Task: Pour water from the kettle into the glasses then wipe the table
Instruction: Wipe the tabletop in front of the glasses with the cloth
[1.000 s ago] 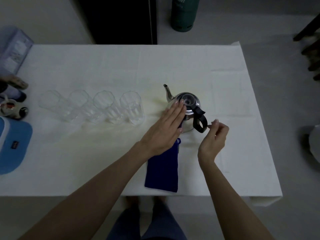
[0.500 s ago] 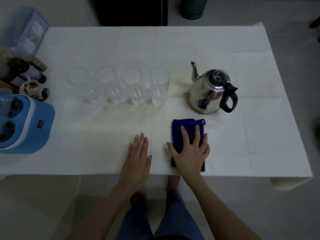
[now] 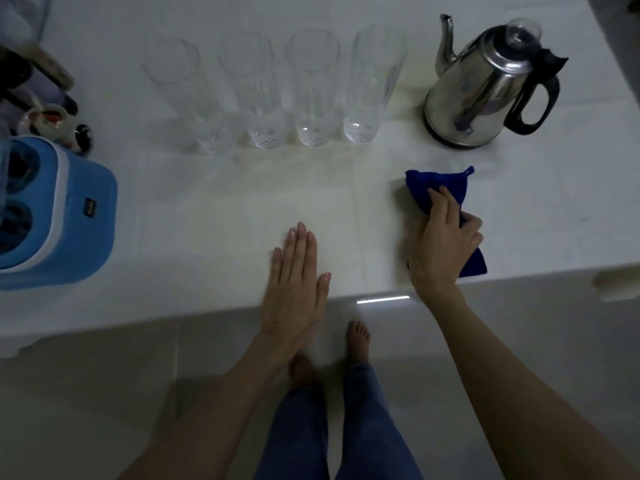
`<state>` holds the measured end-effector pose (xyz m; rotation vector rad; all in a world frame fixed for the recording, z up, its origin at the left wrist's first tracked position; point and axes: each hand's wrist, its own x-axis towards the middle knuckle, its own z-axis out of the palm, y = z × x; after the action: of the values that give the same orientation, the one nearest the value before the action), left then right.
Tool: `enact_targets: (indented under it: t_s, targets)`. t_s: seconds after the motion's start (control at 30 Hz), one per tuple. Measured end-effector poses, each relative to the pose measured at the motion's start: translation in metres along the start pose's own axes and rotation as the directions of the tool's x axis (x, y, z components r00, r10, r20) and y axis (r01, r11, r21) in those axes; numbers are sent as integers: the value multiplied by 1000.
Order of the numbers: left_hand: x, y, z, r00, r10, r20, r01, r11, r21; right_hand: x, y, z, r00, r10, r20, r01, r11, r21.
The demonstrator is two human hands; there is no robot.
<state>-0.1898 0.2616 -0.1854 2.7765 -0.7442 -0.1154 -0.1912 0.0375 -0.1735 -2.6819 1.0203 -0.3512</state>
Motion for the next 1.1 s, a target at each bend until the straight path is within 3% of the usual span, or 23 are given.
enact_targets:
  t_s: [0.27,0.37,0.43,0.6,0.67,0.73,0.8,0.93,1.03,1.1]
  targets:
    - [-6,-18,5,999,6,-44,-2,995,95,10,-17,14,1000,-5,19,6,1000,-17]
    - [-6,-19,7,997,12,-74,-3,993,116,23,-42,24,995,-91,39,91,996,-5]
    - [-8,-20,8,997,5,-81,4,994,111,20,-59,28,972,-230,45,229,973,27]
    - [-10,-20,7,997,-13,-77,23,991,128,-17,-52,27,787,-615,43,611,788,79]
    - [-9,-20,7,996,-21,-83,32,990,138,-34,-31,17,699,-713,53,708,700,92]
    - [-9,-19,7,996,-30,-88,41,990,134,-43,-6,6,655,-752,70,748,659,80]
    - [-9,-19,7,995,-29,-99,40,993,114,-40,15,-1,719,-692,66,690,722,46]
    - [-8,-19,7,992,-22,-127,35,994,103,-4,12,7,926,-378,-6,378,926,-13]
    - [-9,-20,2,990,-55,-133,64,996,64,20,-27,21,971,-238,-9,238,971,10]
    - [-11,-29,-4,986,-103,-132,105,994,8,26,-57,31,974,-228,-1,228,973,40]
